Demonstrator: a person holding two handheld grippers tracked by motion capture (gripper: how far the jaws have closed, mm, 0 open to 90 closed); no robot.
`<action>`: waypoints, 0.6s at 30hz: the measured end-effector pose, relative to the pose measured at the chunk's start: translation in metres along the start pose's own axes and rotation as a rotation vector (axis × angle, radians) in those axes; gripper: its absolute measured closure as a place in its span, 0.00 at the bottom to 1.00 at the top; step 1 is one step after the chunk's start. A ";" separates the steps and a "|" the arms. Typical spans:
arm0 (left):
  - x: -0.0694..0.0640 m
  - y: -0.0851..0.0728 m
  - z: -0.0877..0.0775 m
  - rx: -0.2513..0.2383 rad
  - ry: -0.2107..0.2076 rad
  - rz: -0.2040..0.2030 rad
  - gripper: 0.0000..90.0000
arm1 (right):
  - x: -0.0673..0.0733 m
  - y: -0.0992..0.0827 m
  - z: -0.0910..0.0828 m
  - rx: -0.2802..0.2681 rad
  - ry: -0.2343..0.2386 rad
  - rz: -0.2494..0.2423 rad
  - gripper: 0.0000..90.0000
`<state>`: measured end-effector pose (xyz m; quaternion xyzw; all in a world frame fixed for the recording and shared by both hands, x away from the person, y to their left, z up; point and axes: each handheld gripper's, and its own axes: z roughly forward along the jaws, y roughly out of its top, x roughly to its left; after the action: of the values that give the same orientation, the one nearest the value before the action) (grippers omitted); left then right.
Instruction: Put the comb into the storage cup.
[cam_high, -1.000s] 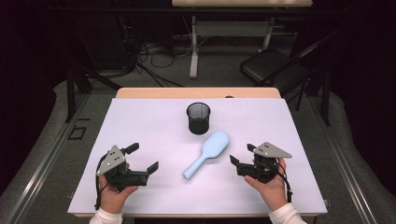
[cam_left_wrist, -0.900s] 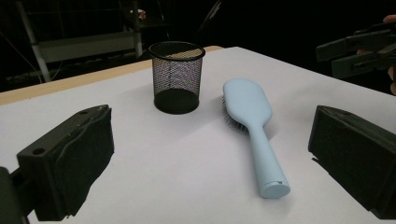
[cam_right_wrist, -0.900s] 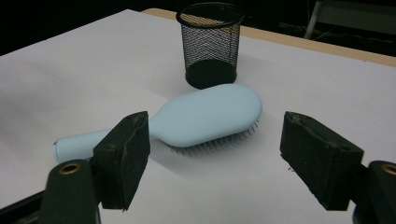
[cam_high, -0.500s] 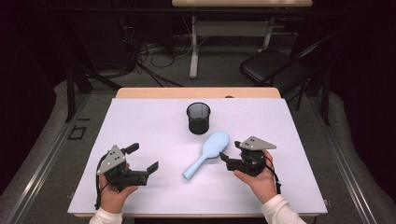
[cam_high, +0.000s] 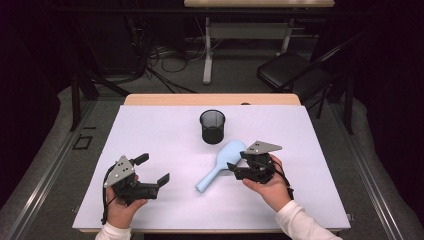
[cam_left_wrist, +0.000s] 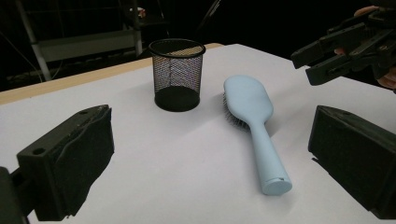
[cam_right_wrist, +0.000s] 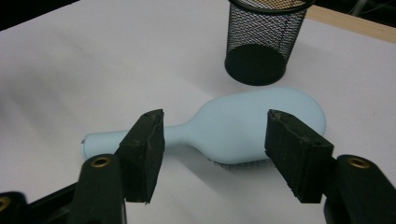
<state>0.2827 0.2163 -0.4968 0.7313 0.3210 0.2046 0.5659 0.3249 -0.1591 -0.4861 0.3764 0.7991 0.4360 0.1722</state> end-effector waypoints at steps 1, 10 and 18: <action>0.000 0.000 0.000 0.002 0.000 0.000 0.00 | 0.000 0.000 0.000 0.000 0.000 0.000 0.43; -0.001 0.000 0.000 0.005 -0.006 0.002 0.00 | 0.008 0.018 0.007 0.042 0.034 0.002 0.49; -0.002 -0.001 0.001 0.009 -0.010 0.001 0.00 | 0.012 0.029 0.021 0.072 0.065 0.024 0.52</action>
<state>0.2824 0.2143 -0.4977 0.7352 0.3185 0.1997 0.5640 0.3425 -0.1281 -0.4727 0.3773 0.8151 0.4209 0.1272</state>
